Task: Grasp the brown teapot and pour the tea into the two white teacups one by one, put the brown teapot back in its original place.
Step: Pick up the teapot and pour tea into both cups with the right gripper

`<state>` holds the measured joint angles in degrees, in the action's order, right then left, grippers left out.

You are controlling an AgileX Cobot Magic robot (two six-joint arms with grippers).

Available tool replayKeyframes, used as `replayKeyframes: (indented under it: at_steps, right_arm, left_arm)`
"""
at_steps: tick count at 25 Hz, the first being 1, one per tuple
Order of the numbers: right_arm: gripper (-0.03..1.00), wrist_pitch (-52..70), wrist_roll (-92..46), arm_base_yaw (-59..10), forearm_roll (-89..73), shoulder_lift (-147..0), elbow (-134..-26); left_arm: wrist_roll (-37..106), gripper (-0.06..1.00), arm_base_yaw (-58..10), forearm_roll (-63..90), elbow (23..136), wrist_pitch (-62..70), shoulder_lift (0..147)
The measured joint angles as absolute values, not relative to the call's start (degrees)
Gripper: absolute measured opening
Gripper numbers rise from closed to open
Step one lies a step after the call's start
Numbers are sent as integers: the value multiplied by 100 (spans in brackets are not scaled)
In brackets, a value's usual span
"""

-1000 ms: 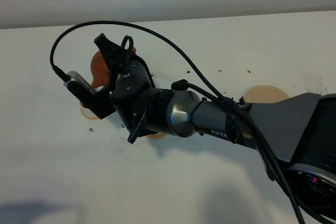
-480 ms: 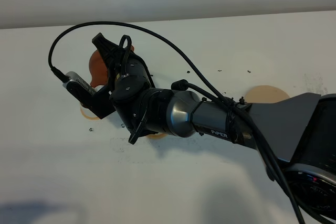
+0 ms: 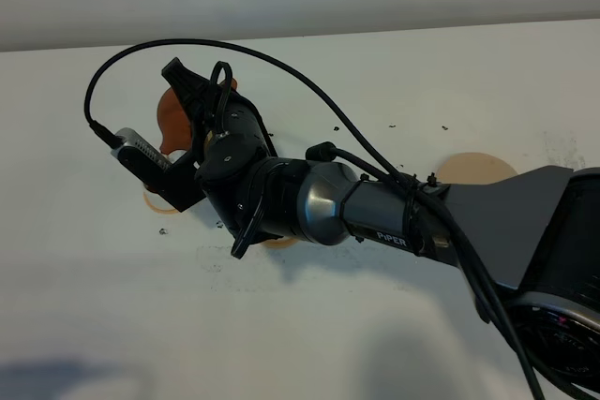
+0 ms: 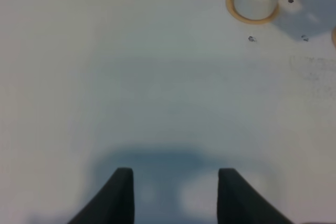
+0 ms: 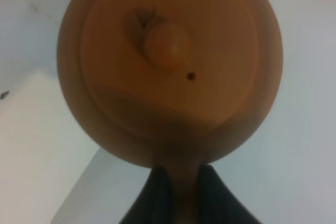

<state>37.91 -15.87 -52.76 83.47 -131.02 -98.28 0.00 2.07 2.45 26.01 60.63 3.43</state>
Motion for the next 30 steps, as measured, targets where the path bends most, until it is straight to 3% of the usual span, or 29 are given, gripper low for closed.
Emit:
replayKeyframes:
  at_steps: [30]
  right_arm:
    - [11, 3793, -1592, -5276, 8611, -13102, -9828]
  left_arm:
    - [0, 38, 207, 245, 2601, 6063, 343]
